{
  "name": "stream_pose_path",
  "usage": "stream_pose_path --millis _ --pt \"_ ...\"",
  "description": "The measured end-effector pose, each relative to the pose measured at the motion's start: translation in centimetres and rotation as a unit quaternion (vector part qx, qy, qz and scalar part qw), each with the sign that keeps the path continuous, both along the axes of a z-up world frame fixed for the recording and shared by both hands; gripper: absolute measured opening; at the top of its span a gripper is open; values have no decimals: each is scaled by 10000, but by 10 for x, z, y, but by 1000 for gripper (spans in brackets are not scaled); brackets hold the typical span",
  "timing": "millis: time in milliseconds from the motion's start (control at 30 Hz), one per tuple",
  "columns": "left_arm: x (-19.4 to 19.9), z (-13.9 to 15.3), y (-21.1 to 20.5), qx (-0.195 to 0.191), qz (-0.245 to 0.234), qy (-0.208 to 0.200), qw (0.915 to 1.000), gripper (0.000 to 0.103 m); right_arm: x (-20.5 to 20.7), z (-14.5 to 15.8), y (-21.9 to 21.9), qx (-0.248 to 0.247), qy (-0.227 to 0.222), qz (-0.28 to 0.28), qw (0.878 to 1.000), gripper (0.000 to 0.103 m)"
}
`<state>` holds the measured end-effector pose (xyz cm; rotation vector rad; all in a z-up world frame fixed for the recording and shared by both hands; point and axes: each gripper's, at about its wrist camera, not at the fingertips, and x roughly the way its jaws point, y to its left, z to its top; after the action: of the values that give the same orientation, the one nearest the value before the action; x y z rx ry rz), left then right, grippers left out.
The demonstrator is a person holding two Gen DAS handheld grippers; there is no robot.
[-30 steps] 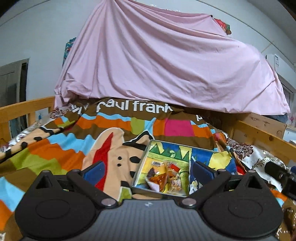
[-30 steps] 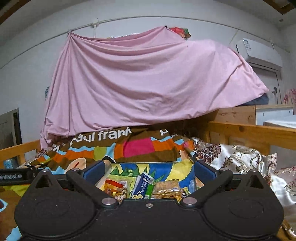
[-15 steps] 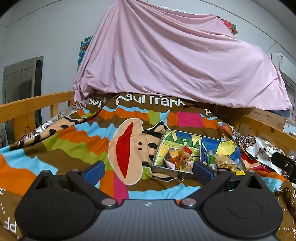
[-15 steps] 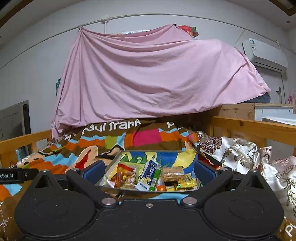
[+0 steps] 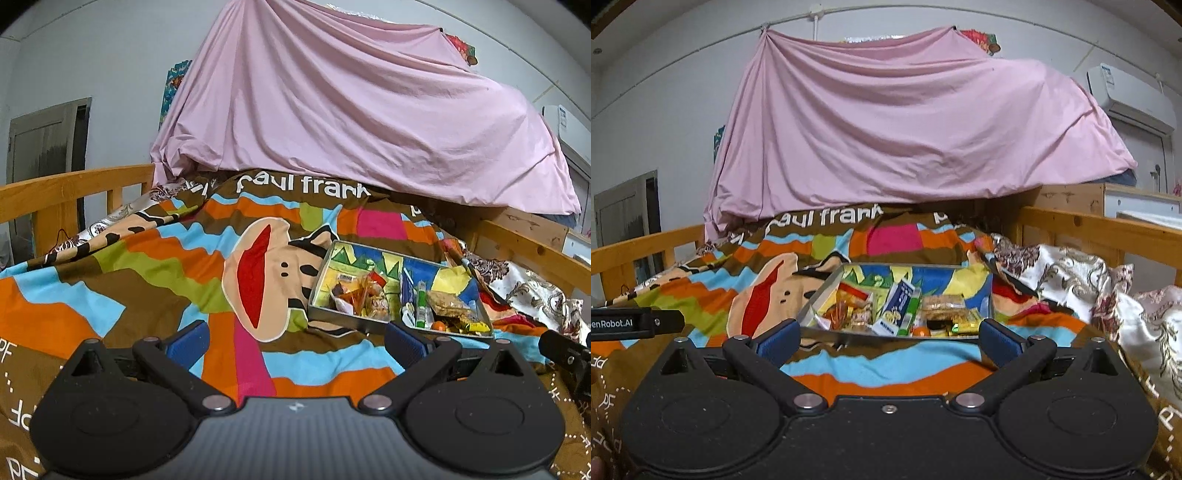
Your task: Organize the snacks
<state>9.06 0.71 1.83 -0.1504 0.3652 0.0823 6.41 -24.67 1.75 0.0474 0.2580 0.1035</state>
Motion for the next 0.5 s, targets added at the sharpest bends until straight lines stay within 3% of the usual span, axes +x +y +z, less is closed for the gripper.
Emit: stream_pose_path --millis 500 --pt "1 -26 -5 351 -363 103 9987 103 21 -22 7 -99 411 -13 9991 102"
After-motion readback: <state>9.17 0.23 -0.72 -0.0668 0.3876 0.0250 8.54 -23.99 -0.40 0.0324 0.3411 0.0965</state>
